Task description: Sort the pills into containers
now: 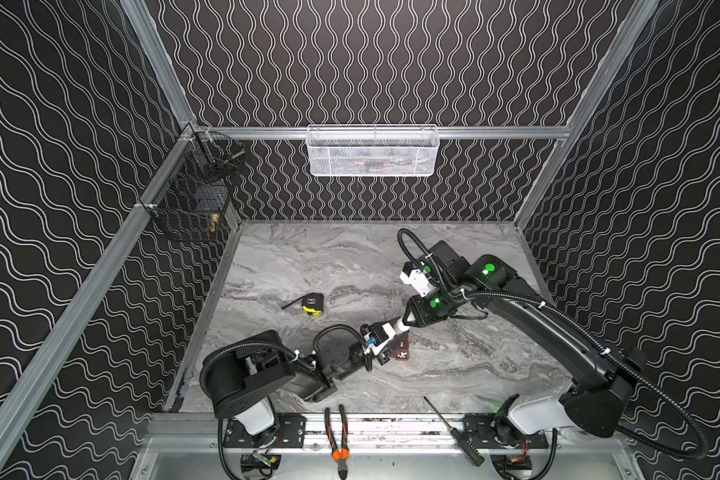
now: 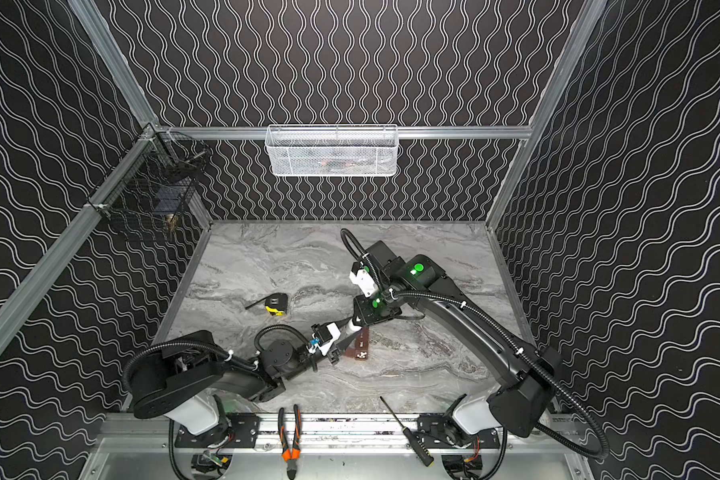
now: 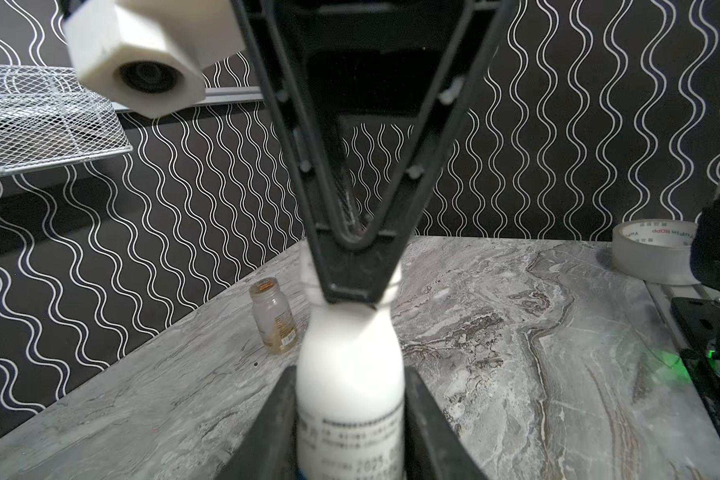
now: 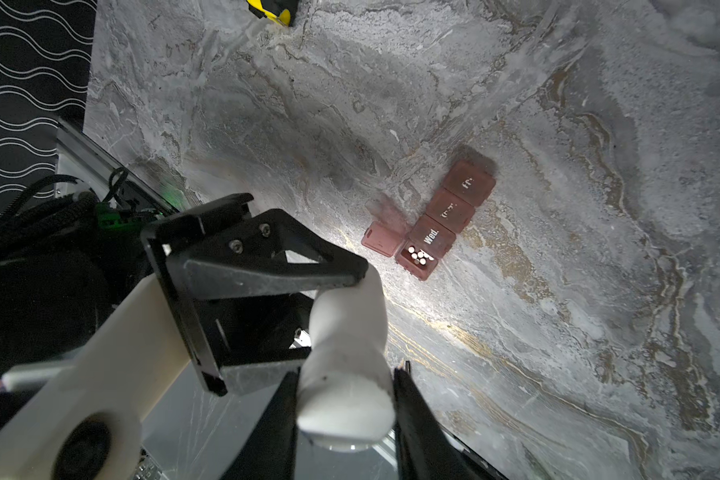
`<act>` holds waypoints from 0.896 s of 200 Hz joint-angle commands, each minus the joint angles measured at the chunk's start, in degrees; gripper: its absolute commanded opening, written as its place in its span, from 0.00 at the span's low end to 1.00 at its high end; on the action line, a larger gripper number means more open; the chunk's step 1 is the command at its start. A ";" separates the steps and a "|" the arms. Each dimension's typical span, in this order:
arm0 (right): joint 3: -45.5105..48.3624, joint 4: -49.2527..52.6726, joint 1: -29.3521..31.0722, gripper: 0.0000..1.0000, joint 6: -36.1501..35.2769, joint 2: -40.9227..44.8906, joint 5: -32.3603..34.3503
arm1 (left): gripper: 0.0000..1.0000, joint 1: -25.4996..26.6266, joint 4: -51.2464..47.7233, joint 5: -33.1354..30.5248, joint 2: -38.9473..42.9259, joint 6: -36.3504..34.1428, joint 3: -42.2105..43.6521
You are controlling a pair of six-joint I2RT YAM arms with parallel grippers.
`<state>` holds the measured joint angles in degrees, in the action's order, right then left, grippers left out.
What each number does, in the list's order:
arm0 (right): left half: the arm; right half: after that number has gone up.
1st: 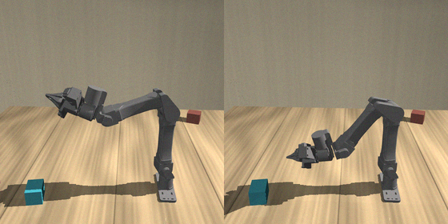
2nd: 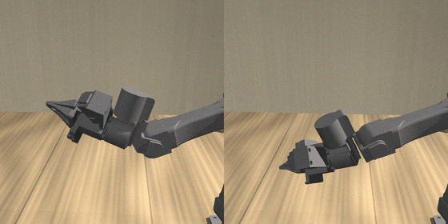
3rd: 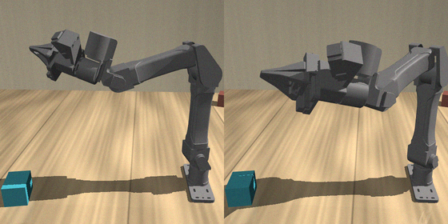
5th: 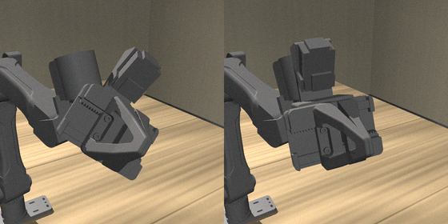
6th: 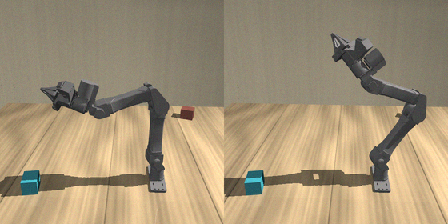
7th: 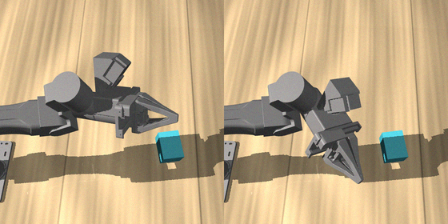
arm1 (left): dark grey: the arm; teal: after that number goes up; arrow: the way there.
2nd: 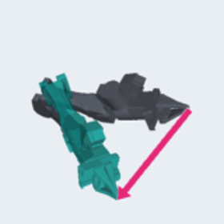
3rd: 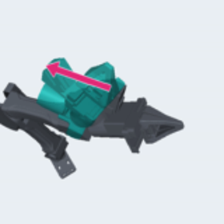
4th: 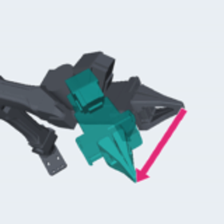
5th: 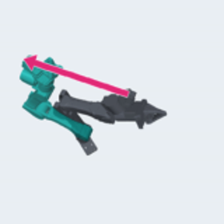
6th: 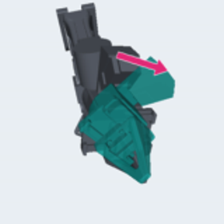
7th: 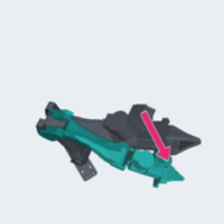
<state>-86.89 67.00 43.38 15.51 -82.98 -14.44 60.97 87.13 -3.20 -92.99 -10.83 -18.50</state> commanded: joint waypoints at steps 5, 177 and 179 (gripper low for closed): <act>-0.50 -0.31 0.04 0.32 1.46 0.08 0.33 | 0.00 -0.06 1.64 -0.29 -0.06 -0.22 0.13; 0.13 -2.77 -0.04 0.63 21.95 2.24 1.18 | 0.00 0.11 1.64 -8.06 -0.34 -6.14 -1.02; -0.04 -2.58 -0.02 0.63 21.65 2.37 1.23 | 0.00 0.11 1.64 -8.05 -0.41 -6.11 -1.06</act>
<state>-85.43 61.45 43.33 39.81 -81.01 -12.78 61.08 85.86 -10.85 -93.06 -15.59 -19.75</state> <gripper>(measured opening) 0.605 0.370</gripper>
